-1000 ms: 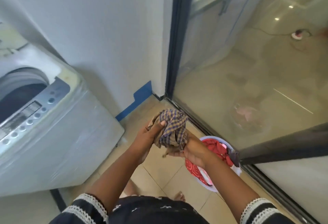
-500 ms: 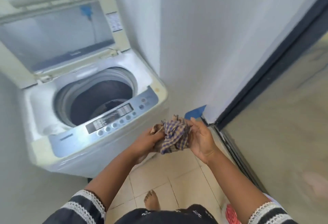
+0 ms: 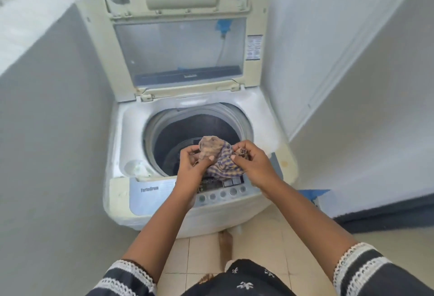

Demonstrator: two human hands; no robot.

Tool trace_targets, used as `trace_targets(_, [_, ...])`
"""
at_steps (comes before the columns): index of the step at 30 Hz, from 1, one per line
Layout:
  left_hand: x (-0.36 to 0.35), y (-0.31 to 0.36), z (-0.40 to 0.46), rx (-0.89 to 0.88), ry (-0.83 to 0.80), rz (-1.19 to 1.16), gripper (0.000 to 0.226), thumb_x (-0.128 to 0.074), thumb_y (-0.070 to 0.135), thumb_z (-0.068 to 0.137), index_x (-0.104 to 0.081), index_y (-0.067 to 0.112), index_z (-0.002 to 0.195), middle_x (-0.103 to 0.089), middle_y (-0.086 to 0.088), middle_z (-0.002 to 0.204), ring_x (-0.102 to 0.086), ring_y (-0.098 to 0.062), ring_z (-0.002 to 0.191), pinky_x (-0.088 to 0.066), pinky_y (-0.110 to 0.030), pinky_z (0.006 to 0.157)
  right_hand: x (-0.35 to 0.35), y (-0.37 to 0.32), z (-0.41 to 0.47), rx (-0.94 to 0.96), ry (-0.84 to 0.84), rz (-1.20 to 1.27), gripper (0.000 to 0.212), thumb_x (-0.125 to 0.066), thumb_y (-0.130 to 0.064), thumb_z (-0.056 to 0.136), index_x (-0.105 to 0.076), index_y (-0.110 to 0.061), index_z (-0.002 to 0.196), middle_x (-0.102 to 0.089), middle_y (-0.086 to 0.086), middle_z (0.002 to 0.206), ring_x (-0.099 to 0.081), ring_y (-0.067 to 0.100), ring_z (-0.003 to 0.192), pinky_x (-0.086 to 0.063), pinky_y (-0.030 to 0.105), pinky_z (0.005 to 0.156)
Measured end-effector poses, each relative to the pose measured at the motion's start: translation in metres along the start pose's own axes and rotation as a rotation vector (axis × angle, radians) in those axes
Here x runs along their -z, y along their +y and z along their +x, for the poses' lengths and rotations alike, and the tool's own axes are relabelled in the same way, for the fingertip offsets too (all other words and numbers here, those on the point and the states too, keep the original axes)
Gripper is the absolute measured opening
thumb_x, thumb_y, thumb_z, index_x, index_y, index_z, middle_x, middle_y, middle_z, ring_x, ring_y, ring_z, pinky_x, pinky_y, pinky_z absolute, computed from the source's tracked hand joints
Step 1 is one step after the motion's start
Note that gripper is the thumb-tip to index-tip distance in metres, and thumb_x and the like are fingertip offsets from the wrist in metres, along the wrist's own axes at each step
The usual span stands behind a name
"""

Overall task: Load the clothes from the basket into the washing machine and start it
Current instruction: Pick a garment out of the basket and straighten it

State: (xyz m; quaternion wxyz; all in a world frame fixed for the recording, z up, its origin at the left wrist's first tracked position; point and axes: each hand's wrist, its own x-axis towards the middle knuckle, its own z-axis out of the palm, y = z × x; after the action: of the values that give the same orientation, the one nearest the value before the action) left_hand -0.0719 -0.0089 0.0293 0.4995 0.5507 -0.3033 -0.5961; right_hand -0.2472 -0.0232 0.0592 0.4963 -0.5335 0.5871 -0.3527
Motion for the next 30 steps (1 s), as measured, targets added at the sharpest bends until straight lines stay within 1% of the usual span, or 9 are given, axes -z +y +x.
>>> trace_targets(4, [0.009,0.004,0.05,0.035,0.051,0.017,0.039,-0.064,0.004,0.092,-0.047,0.021,0.124,-0.066,-0.015,0.116,-0.068,-0.027,0.103,-0.054,-0.035,0.076,-0.008,0.004,0.065,0.015,-0.052,-0.135,0.013,-0.06,-0.008,0.094,-0.061,-0.02,0.099,-0.065,-0.001,0.101,-0.064,0.021,0.092,-0.054,0.037,0.077])
trace_targets(8, [0.005,-0.002,0.101,0.153,0.035,0.072,0.033,-0.061,0.005,0.092,-0.051,0.024,0.118,-0.064,-0.015,0.117,-0.067,-0.03,0.106,-0.054,-0.053,0.094,-0.01,0.021,0.124,-0.046,-0.099,-0.277,0.017,-0.058,-0.004,0.093,-0.058,-0.019,0.1,-0.064,-0.002,0.107,-0.06,0.018,0.099,-0.052,0.039,0.084])
trace_targets(10, [0.001,-0.01,0.12,0.226,0.021,0.111,0.031,-0.063,0.009,0.092,-0.053,0.025,0.117,-0.064,-0.014,0.12,-0.066,-0.03,0.107,-0.052,-0.055,0.097,-0.01,0.035,0.147,-0.113,-0.132,-0.346,0.019,-0.057,-0.004,0.093,-0.058,-0.021,0.099,-0.063,-0.002,0.109,-0.06,0.018,0.102,-0.051,0.038,0.085])
trace_targets(16, [-0.01,-0.031,0.152,0.372,0.038,0.062,0.036,-0.063,0.011,0.093,-0.054,0.024,0.125,-0.064,-0.009,0.124,-0.064,-0.028,0.11,-0.051,-0.043,0.085,-0.012,0.068,0.188,-0.234,-0.199,-0.484,0.02,-0.055,-0.007,0.093,-0.057,-0.027,0.098,-0.064,0.0,0.105,-0.061,0.021,0.096,-0.045,0.028,0.074])
trace_targets(20, [-0.009,-0.03,0.155,0.385,0.091,-0.01,0.036,-0.054,0.006,0.098,-0.05,0.021,0.13,-0.063,-0.003,0.119,-0.065,-0.022,0.103,-0.053,-0.041,0.086,-0.012,0.072,0.197,-0.266,-0.172,-0.479,0.023,-0.052,-0.012,0.098,-0.06,-0.022,0.116,-0.062,-0.004,0.115,-0.057,0.014,0.096,-0.04,0.024,0.068])
trace_targets(23, [-0.004,-0.029,0.156,0.436,0.157,-0.017,0.033,-0.053,0.009,0.1,-0.049,0.021,0.13,-0.059,-0.003,0.119,-0.061,-0.022,0.103,-0.053,-0.042,0.085,-0.014,0.072,0.198,-0.281,-0.163,-0.457,0.031,-0.052,-0.012,0.098,-0.059,-0.024,0.125,-0.062,-0.003,0.127,-0.057,0.013,0.094,-0.043,0.026,0.075])
trace_targets(26, [0.004,-0.03,0.153,0.509,0.207,0.017,0.029,-0.057,0.014,0.099,-0.051,0.018,0.127,-0.055,-0.009,0.128,-0.057,-0.025,0.115,-0.056,-0.041,0.082,-0.017,0.069,0.196,-0.296,-0.162,-0.445,0.032,-0.052,-0.013,0.097,-0.057,-0.024,0.127,-0.057,0.0,0.136,-0.058,0.017,0.111,-0.042,0.026,0.088])
trace_targets(28, [0.008,-0.029,0.149,0.535,0.226,0.03,0.022,-0.057,0.016,0.099,-0.054,0.017,0.12,-0.056,-0.01,0.123,-0.057,-0.023,0.108,-0.056,-0.042,0.083,-0.019,0.067,0.191,-0.302,-0.172,-0.438,0.031,-0.052,-0.014,0.098,-0.057,-0.023,0.127,-0.056,0.001,0.138,-0.055,0.02,0.124,-0.04,0.026,0.094])
trace_targets(30, [0.01,-0.027,0.142,0.53,0.224,0.021,0.018,-0.056,0.014,0.099,-0.055,0.016,0.116,-0.059,-0.01,0.111,-0.058,-0.02,0.096,-0.054,-0.044,0.088,-0.021,0.063,0.184,-0.296,-0.169,-0.416,0.027,-0.053,-0.013,0.097,-0.058,-0.022,0.122,-0.058,0.002,0.133,-0.056,0.021,0.122,-0.041,0.026,0.091])
